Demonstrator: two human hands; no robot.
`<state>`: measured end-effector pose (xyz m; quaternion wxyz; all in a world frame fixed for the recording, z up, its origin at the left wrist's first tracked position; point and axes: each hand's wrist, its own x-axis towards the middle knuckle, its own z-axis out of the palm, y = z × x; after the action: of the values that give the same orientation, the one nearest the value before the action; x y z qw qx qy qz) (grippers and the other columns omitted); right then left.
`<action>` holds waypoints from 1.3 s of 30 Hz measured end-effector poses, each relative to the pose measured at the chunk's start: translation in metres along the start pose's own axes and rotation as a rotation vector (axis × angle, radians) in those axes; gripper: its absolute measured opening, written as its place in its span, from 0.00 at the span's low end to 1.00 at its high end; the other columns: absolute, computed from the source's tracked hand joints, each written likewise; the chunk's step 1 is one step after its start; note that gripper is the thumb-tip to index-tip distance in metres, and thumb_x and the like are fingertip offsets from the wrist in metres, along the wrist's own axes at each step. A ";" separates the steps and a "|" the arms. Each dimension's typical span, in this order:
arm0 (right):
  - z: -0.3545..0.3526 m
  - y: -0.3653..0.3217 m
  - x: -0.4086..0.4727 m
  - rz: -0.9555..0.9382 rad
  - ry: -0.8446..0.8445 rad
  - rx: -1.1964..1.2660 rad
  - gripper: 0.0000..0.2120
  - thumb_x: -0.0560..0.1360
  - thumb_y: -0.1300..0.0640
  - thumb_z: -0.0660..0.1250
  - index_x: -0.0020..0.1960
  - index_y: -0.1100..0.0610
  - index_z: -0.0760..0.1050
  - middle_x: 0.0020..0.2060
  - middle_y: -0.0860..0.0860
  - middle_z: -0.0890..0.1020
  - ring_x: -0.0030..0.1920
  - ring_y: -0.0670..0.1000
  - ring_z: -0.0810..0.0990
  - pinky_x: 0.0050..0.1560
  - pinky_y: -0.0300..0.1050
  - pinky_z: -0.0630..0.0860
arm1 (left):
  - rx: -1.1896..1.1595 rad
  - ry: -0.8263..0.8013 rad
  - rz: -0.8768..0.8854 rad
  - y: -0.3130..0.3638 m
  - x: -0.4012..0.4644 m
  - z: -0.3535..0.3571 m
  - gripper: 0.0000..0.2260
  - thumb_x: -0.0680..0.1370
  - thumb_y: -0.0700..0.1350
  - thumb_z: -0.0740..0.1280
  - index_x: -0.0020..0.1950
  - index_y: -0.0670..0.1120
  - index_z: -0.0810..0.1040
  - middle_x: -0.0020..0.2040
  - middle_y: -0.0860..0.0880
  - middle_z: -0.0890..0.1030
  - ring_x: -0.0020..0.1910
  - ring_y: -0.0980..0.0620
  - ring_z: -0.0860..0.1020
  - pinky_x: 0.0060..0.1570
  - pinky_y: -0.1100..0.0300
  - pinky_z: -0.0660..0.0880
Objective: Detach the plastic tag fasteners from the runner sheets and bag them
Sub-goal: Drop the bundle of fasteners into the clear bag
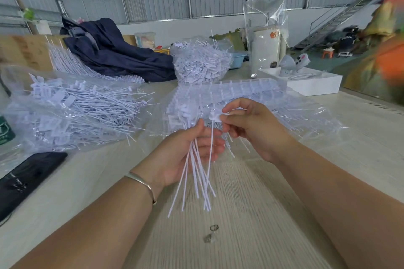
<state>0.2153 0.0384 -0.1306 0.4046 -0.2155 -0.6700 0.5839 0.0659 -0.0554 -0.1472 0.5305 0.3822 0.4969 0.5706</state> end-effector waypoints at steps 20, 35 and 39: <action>0.019 0.004 -0.011 0.352 -0.514 0.152 0.33 0.67 0.55 0.73 0.69 0.61 0.67 0.57 0.59 0.82 0.57 0.58 0.81 0.62 0.57 0.76 | -0.367 -0.056 0.185 0.012 -0.002 -0.002 0.24 0.76 0.54 0.65 0.23 0.49 0.61 0.26 0.51 0.61 0.21 0.56 0.62 0.24 0.66 0.60; 0.017 0.002 -0.016 0.371 -0.724 0.034 0.11 0.76 0.58 0.67 0.58 0.59 0.75 0.40 0.56 0.81 0.39 0.54 0.81 0.40 0.44 0.79 | 0.154 0.641 0.405 0.003 0.007 -0.001 0.30 0.80 0.60 0.58 0.19 0.50 0.68 0.26 0.54 0.74 0.27 0.56 0.72 0.36 0.58 0.67; 0.019 0.004 -0.015 0.339 -0.655 -0.057 0.10 0.73 0.56 0.70 0.53 0.58 0.79 0.38 0.54 0.76 0.36 0.49 0.76 0.37 0.39 0.75 | 0.139 0.661 0.381 0.002 0.009 -0.007 0.31 0.80 0.62 0.58 0.19 0.51 0.70 0.26 0.54 0.75 0.31 0.54 0.73 0.39 0.57 0.68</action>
<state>0.2081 0.0169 -0.1387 0.0602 -0.1360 -0.7347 0.6619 0.0572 -0.0481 -0.1475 0.1990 0.2986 0.5986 0.7162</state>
